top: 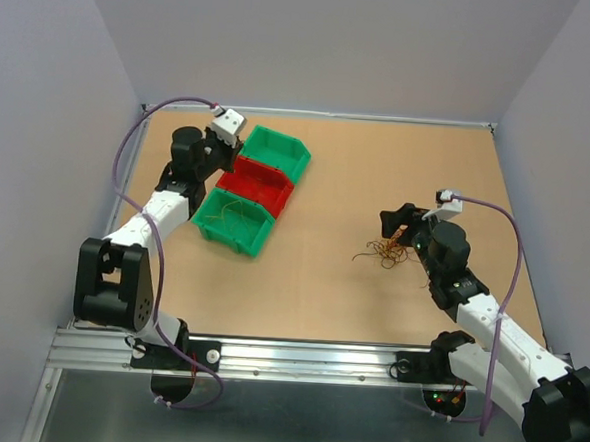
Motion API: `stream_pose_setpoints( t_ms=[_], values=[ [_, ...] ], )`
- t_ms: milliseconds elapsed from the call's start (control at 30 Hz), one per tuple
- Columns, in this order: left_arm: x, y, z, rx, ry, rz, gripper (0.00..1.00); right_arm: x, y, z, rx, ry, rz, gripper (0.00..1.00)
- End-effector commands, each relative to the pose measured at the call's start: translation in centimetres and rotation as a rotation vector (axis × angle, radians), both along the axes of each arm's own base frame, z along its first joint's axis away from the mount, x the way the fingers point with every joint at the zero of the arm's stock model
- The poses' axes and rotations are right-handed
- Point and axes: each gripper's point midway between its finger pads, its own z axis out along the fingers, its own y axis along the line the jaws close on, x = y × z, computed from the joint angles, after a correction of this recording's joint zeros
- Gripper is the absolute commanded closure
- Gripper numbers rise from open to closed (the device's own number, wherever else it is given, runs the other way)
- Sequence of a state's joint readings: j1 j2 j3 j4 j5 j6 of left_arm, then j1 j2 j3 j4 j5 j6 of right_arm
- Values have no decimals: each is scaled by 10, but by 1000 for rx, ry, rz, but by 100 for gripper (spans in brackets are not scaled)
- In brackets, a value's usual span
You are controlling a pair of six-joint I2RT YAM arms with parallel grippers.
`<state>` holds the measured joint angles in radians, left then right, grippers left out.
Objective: Untangle the cables
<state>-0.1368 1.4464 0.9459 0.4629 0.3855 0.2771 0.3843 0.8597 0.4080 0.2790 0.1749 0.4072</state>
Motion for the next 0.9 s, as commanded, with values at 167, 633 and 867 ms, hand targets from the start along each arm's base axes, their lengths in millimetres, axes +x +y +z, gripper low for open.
stream_pose_setpoints(
  t_ms=[167,633,867],
  values=[
    [4,-44,-56,254,198,-158,98,0,3,4,1,-37,31,23],
    [-20,-27,-104,435,388,-222,61,1,75,6,58,-27,406,23],
    [-32,-29,-35,336,124,-171,28,34,154,-16,108,64,613,28]
  ],
)
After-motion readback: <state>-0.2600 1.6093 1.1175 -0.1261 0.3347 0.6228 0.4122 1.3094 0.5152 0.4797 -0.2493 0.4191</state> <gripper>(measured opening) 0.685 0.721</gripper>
